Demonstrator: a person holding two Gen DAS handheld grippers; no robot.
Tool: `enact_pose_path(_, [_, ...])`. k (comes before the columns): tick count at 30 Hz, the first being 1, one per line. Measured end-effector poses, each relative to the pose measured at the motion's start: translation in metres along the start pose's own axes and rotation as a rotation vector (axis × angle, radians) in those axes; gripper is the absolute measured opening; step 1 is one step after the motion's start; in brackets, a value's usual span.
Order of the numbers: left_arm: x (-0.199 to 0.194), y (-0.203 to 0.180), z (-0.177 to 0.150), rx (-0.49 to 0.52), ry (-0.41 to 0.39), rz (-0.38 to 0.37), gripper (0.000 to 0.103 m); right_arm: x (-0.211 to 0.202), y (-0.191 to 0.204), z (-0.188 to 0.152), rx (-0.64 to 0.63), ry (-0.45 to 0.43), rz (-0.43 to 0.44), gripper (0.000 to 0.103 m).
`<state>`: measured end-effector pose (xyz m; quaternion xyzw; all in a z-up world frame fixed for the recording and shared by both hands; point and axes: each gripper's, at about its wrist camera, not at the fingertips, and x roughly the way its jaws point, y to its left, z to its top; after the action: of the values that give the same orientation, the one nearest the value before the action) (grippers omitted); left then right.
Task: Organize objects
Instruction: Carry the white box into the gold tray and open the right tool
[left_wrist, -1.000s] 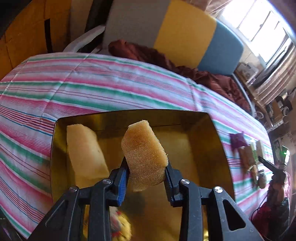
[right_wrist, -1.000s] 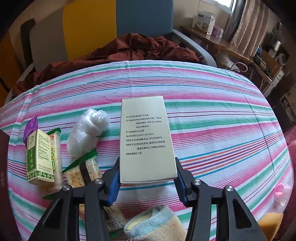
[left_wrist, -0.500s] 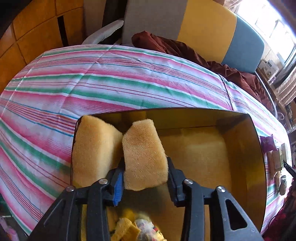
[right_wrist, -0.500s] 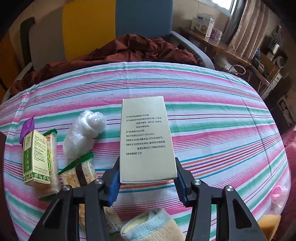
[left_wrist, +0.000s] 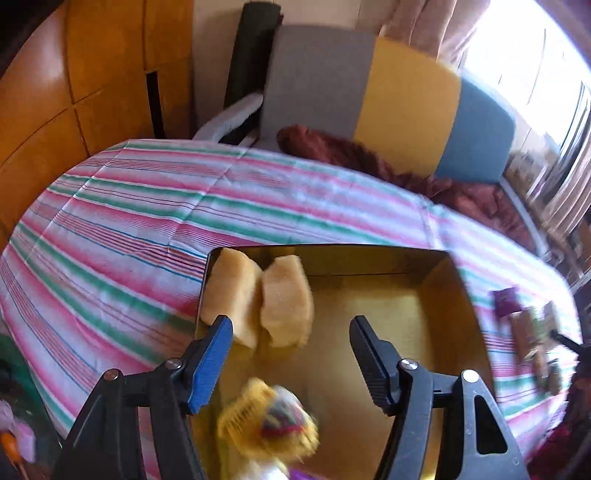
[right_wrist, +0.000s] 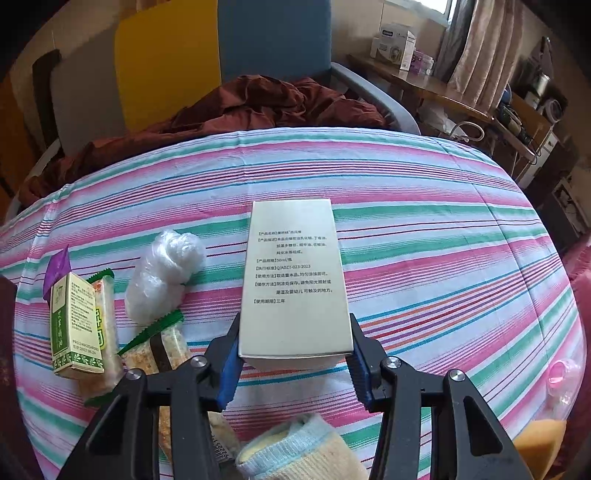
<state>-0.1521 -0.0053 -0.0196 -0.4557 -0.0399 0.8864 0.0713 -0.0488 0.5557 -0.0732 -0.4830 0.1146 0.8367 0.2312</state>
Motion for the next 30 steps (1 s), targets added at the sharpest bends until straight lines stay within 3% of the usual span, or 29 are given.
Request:
enact_pose_path(7, [-0.044, -0.015, -0.041, -0.017, -0.065, -0.072, 0.067, 0.001, 0.003, -0.001, -0.014, 0.006, -0.002, 0.050])
enact_pose_path(12, [-0.060, -0.026, -0.073, 0.028, -0.093, -0.065, 0.067, -0.003, 0.003, -0.002, -0.010, -0.011, -0.001, 0.050])
enact_pose_path(21, [-0.062, -0.006, -0.100, -0.004, -0.074, -0.061, 0.063, -0.046, 0.001, 0.003, 0.056, -0.127, 0.031, 0.050])
enact_pose_path(25, [-0.061, 0.004, -0.099, -0.026, -0.085, -0.079, 0.062, -0.082, 0.036, 0.001, -0.007, -0.174, 0.120, 0.050])
enact_pose_path(30, [-0.058, 0.014, -0.101, -0.052, -0.082, -0.097, 0.059, -0.131, 0.134, -0.012, -0.216, -0.214, 0.284, 0.050])
